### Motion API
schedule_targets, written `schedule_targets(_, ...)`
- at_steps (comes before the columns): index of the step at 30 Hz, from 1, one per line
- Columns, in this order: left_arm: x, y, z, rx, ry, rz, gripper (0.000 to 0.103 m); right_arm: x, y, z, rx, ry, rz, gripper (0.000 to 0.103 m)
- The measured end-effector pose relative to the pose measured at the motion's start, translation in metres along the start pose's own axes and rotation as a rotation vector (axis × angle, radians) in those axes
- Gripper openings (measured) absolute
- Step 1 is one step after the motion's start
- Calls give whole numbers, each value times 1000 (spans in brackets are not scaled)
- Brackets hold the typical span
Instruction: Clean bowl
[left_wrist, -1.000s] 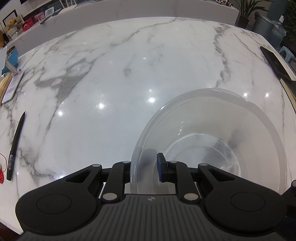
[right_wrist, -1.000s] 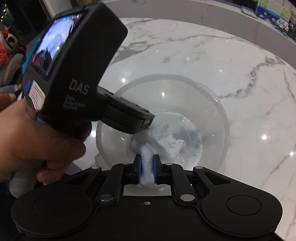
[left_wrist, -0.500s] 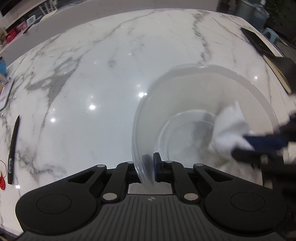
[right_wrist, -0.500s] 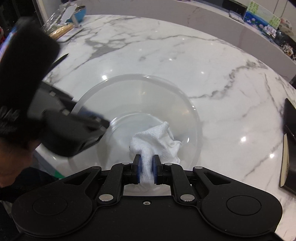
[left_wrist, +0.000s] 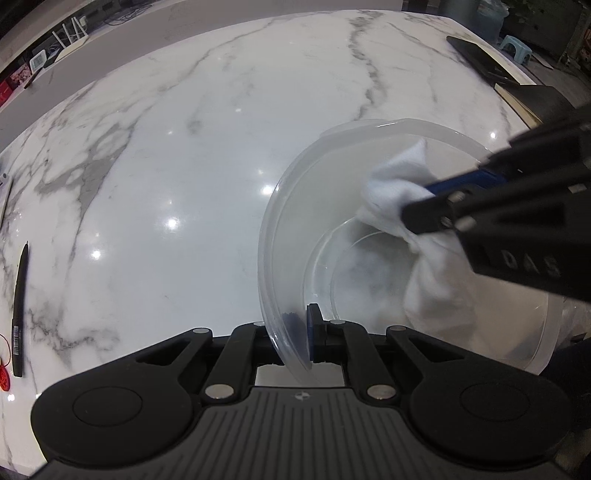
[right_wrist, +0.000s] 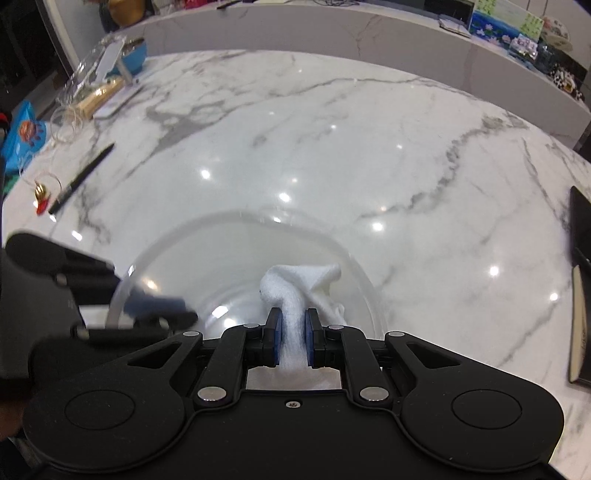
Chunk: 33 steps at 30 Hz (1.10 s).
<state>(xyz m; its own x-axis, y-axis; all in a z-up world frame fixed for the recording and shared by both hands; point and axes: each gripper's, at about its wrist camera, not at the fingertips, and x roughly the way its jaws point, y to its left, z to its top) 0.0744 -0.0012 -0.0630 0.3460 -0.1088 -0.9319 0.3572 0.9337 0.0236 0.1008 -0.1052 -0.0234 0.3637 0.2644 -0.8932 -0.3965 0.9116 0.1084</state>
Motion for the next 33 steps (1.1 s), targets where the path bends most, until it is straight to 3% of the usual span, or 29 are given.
schedule_targets(12, -1, -2, -1, -3, -4, -9, 8, 3, -3, 14, 82, -14, 158, 11)
schedule_targets(17, 0, -1, -1, -10, -6, -9, 8, 3, -3, 15, 115, -17, 180, 11)
schedule_targets(33, -1, 0, -1, -8, -8, 11, 8, -23, -11, 0, 96, -67, 1, 11)
